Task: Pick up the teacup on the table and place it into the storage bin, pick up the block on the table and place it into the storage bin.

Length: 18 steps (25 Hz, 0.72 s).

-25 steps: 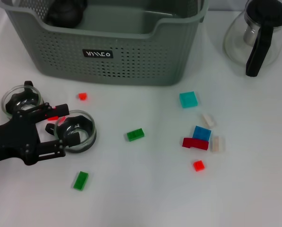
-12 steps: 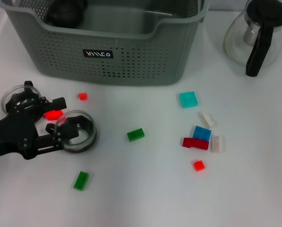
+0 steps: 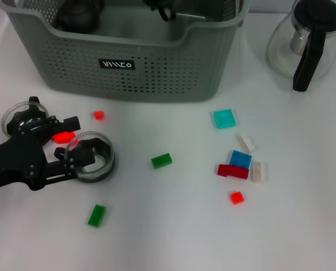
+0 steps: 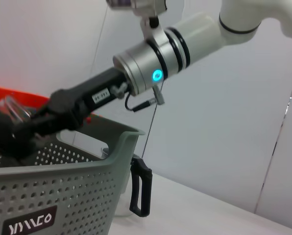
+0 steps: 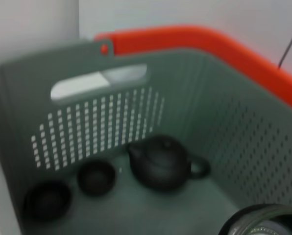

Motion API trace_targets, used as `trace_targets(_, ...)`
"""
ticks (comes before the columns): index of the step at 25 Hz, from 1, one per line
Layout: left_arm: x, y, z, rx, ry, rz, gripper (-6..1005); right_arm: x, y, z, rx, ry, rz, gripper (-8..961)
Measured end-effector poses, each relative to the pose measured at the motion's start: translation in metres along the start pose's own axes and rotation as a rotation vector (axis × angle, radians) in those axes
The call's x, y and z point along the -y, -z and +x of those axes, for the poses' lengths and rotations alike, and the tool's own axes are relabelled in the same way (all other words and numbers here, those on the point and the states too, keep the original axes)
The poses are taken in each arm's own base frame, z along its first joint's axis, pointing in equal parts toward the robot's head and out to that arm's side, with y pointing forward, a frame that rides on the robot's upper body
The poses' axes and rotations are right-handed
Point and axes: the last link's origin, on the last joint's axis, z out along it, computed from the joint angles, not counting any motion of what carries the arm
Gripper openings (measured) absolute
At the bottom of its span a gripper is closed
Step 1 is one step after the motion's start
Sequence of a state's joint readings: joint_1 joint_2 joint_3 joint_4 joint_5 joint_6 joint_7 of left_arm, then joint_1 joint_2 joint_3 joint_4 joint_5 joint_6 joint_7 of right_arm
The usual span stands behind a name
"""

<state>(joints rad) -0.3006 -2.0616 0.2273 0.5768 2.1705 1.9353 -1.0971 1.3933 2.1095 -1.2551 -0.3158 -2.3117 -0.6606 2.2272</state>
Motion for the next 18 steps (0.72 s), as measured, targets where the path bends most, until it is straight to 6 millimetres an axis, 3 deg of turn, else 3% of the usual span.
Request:
trace_targets(5, 0.0, 0.0, 0.0, 0.002, 0.0, -0.001, 827, 0.0, -0.002, 0.012, -0.032, 0.008, 0.0, 57)
trace_targets(18, 0.0, 0.001, -0.001, 0.003, -0.003, 0.006, 827, -0.001, -0.002, 0.014, -0.067, 0.027, -0.006, 88)
